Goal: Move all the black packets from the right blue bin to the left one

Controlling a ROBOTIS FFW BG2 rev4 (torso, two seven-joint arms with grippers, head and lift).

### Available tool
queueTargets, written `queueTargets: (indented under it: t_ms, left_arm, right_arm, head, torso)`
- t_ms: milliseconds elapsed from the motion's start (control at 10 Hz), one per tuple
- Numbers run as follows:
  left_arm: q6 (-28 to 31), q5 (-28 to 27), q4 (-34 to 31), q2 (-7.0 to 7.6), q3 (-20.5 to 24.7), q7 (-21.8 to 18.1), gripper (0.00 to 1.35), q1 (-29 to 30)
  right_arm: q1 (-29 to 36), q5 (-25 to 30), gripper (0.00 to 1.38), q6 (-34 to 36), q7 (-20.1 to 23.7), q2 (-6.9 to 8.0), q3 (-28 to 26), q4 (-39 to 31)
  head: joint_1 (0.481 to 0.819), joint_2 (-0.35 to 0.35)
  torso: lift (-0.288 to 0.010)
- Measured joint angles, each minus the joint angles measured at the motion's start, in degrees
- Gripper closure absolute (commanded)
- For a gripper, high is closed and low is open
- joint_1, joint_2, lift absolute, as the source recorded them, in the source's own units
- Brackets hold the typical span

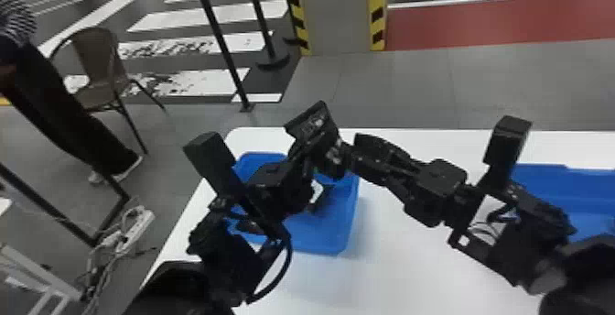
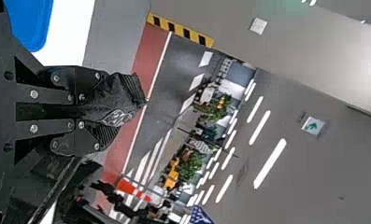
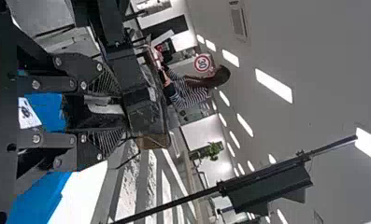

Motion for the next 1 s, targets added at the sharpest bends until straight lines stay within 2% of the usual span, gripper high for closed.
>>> queueTargets:
  t_ms: [100, 200, 400, 600, 700, 800, 900, 1000]
  left_arm:
    - [-7.10, 0.61, 3.13, -0.08, -0.38, 1.26, 1.22, -0.43]
    - [-11.61, -1.87, 6.25, -0.29, 0.28, 2.06, 1.22, -1.23]
    - [-15.95, -13.53, 13.06, -0.39, 3.03, 2.50, 1.22, -3.16]
    - [-18.62, -22.90, 20.18, -0.44, 4.22, 3.61, 1.21, -4.34]
    - [-20.92, -26.01, 24.74, -0.44, 4.67, 3.66, 0.88, -5.44]
    - [-23.33, -26.44, 28.75, -0.35, 4.74, 3.60, 0.31, -6.27]
    - [-25.95, -24.68, 31.32, -0.14, 4.22, 3.38, 0.00, -6.46]
    - [-27.83, -22.94, 32.14, 0.07, 3.48, 3.09, 0.02, -6.40]
  right_arm:
    - [2.01, 1.24, 0.09, -0.42, 0.25, 0.31, -2.72, 0.35]
    - [4.41, 3.12, 0.15, -0.33, 0.36, 0.92, -6.59, 0.02]
    - [8.12, 5.73, 0.16, 1.73, 0.15, 1.89, -13.23, -2.14]
    - [13.15, 8.61, 0.16, 6.99, -4.81, 2.85, -18.90, -10.17]
    - [15.61, 8.79, 0.17, 8.76, -6.60, 3.09, -20.76, -13.99]
    - [16.33, 8.72, 0.16, 9.14, -6.66, 3.18, -22.03, -14.71]
    - [16.52, 8.89, 0.16, 9.59, -6.84, 3.20, -23.12, -14.92]
    - [17.07, 9.98, 0.16, 10.10, -7.59, 3.21, -24.28, -16.00]
  head:
    - [0.687, 0.288]
    - [0.688, 0.280]
    - [0.695, 0.270]
    - [0.695, 0.254]
    - [0.695, 0.244]
    - [0.695, 0.235]
    - [0.695, 0.217]
    - [0.695, 0.204]
  torso:
    - [-0.110]
    - [-0.110]
    - [-0.110]
    - [-0.110]
    - [-0.110]
    - [-0.110]
    - [-0.110]
    - [-0.110]
